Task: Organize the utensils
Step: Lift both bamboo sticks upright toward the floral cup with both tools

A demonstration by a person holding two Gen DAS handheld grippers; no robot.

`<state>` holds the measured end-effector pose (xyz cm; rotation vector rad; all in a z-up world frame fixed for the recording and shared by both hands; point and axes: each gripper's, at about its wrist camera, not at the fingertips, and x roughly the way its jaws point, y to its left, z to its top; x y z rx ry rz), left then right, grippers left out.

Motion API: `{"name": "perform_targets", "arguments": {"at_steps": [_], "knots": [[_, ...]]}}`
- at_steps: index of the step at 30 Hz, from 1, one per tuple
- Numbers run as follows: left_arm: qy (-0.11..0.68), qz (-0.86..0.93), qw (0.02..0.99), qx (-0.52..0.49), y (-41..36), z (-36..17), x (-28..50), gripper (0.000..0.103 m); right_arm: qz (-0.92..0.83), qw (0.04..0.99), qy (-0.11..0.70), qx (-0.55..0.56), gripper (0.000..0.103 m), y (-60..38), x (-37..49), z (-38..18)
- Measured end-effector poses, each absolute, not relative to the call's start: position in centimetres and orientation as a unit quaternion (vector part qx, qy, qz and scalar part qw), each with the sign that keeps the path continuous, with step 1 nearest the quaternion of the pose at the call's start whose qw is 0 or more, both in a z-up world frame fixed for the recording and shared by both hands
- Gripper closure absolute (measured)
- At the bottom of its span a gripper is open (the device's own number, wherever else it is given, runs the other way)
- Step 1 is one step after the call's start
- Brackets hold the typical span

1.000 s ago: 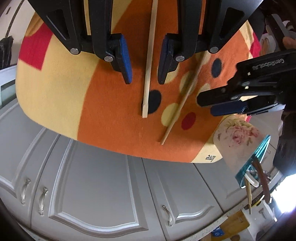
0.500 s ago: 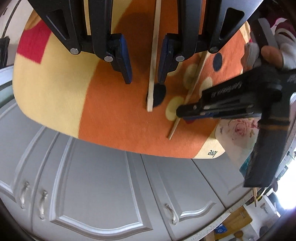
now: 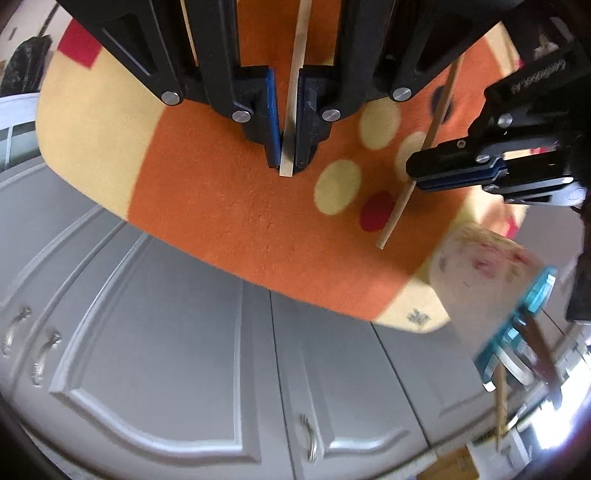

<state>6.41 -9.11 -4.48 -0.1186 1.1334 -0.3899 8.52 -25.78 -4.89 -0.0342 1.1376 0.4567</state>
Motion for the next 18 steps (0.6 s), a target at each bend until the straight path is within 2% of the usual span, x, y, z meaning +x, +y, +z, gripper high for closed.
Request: {"name": "perform_targets", "arguments": {"at_steps": [9,18], "knots": [[0.49,-0.204,0.845,-0.072,-7.1,1.2,3.1,0.099,0.258,0.845,0.466,0.043,0.096,-27.5,3.4,2.6],[0.455,-0.215,0.861,-0.077,-5.3,4.8,-0.2,0.099,0.287,0.857,0.427,0.023,0.096,-25.4,-0.4,6.6]]}}
